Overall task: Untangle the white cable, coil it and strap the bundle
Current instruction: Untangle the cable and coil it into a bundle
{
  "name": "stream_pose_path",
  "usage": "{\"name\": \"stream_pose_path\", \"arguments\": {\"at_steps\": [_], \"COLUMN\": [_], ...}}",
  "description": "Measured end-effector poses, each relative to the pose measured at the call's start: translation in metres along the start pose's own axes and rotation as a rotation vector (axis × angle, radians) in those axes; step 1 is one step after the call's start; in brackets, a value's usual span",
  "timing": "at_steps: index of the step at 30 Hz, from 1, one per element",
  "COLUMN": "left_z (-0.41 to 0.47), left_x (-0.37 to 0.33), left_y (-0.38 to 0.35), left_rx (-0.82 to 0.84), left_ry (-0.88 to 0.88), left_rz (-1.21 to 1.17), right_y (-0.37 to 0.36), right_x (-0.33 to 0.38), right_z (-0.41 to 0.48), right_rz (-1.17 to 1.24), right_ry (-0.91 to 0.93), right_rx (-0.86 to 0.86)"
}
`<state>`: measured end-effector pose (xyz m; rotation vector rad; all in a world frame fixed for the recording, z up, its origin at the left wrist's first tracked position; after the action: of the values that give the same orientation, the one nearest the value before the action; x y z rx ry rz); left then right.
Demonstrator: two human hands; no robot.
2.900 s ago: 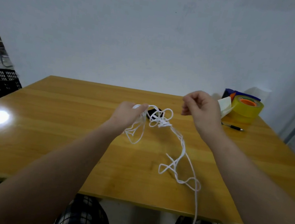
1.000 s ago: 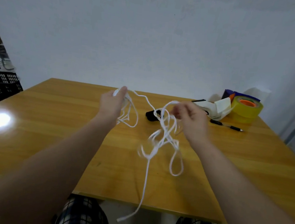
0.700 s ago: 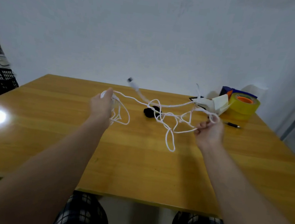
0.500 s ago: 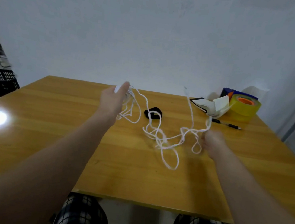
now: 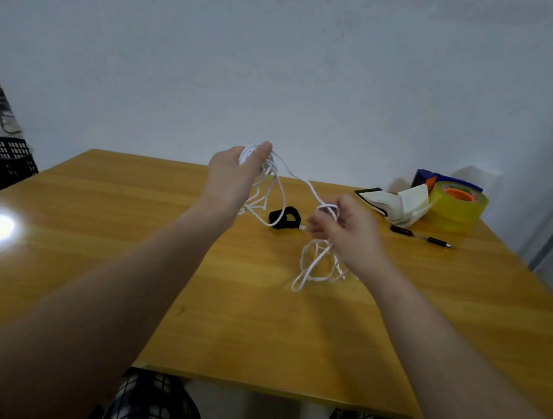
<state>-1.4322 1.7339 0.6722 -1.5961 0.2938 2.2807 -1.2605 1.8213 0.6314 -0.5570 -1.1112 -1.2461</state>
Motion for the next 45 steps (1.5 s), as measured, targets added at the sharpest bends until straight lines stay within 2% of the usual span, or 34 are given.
{"name": "stream_pose_path", "arguments": {"at_steps": [4,9,13,17,19,20,22,24,26,29,33,35,37,39,40,42,43,45], "left_z": [-0.003,-0.016,-0.017,-0.005,0.005,0.01,0.015,0.014,0.015,0.018,0.016,0.012,0.009,0.005,0.002,-0.007,-0.013,-0.023], "left_x": [0.021,0.046,0.064,0.074,0.082,0.086,0.09,0.09,0.089,0.09,0.092,0.093,0.087,0.075,0.068,0.051,0.043,0.029], "left_y": [0.003,-0.006,-0.005,0.007,0.021,0.028,0.036,0.039,0.042,0.049,0.052,0.047,0.035,0.018,0.01,-0.005,-0.011,-0.018], "left_rx": [0.042,0.207,0.19,0.019,-0.1,-0.147,-0.197,-0.248,-0.323,-0.44,-0.548,-0.555,-0.365,-0.051,0.09,0.303,0.376,0.464], "left_ry": [0.061,0.165,0.25,0.328,0.359,0.36,0.341,0.338,0.335,0.318,0.324,0.361,0.38,0.349,0.335,0.311,0.305,0.317], "left_rz": [0.104,0.253,0.261,0.228,0.199,0.186,0.157,0.127,0.097,0.049,0.0,-0.082,-0.127,-0.114,-0.108,-0.09,-0.083,-0.084], "right_y": [0.02,0.032,0.031,0.027,0.035,0.043,0.057,0.064,0.068,0.079,0.084,0.079,0.069,0.065,0.059,0.033,0.017,-0.01], "right_x": [0.016,0.038,0.033,0.016,0.001,-0.008,-0.023,-0.037,-0.05,-0.069,-0.092,-0.097,-0.094,-0.084,-0.07,-0.031,-0.017,-0.002], "right_z": [0.011,0.02,0.02,0.008,0.005,0.005,0.005,0.005,0.003,0.001,-0.006,-0.004,0.0,0.005,0.008,0.004,0.001,-0.007], "right_rz": [-0.023,0.274,0.705,1.125,1.284,1.238,0.915,0.576,0.367,0.239,0.223,0.105,-0.315,-0.667,-0.673,-0.42,-0.313,-0.263], "right_ry": [0.162,0.142,-0.077,-0.33,-0.462,-0.486,-0.442,-0.381,-0.352,-0.415,-0.522,-0.496,-0.474,-0.391,-0.236,0.047,0.095,0.116], "right_rx": [-0.125,-0.341,-0.357,-0.277,-0.355,-0.428,-0.513,-0.524,-0.52,-0.569,-0.788,-0.754,-0.482,-0.348,-0.355,-0.253,-0.113,0.124]}}
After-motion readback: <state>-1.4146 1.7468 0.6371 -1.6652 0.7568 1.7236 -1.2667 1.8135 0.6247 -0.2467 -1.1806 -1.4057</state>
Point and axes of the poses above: each hand's wrist, its own z-axis towards the middle knuckle, its own y-axis out of the back of the hand, x = y × z, the point moved 5 cm from there along z, towards the middle knuckle, and after that the axes turned 15 degrees about -x, right-handed, at the moved point
